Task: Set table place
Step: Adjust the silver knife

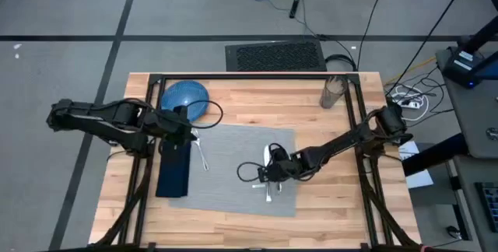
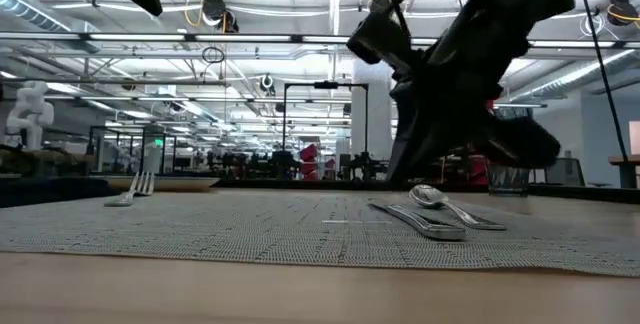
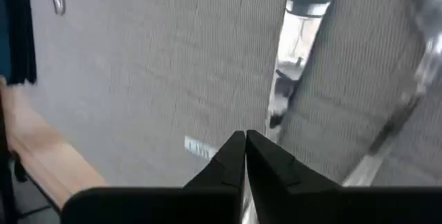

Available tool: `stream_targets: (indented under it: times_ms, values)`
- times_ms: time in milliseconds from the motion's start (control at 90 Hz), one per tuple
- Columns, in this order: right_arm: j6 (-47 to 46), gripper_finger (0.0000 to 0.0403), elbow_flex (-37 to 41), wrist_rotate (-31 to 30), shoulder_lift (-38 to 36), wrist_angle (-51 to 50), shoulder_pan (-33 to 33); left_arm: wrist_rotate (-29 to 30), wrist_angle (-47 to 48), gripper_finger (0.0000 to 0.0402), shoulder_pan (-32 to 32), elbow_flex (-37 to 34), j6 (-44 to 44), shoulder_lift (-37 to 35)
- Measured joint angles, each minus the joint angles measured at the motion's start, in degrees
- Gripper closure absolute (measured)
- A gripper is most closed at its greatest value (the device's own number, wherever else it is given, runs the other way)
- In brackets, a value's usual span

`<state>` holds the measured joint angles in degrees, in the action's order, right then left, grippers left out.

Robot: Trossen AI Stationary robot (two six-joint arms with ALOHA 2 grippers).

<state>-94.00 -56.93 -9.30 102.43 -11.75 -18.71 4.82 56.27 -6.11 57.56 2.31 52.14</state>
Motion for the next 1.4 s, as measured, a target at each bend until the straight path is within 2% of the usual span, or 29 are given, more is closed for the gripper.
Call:
stream_targets:
  times_ms: [189,489,700,889,1067,1400]
  values:
    - [0.9,0.0403,0.0,-0.2,0.0,-0.4,1.9,0.0,-0.5,0.0402,0.0,0.0,1.1,0.3]
    - [8.5,0.0403,0.0,0.6,0.0,-0.5,9.4,0.0,-0.5,0.0402,0.0,0.0,1.1,0.4]
    - [13.0,0.0403,0.0,4.9,0.9,-0.8,13.4,0.0,-0.4,0.0402,0.0,0.0,1.1,0.4]
    - [14.2,0.0403,0.0,5.2,1.1,-0.9,14.4,0.0,-0.3,0.0402,0.0,0.0,1.1,0.4]
    - [13.8,0.0403,0.0,5.4,1.1,-5.1,14.3,0.0,-0.2,0.0402,0.0,0.0,1.1,0.4]
    - [13.5,0.0403,0.0,3.3,1.0,-1.5,14.0,0.0,-0.2,0.0402,0.0,0.0,1.1,0.4]
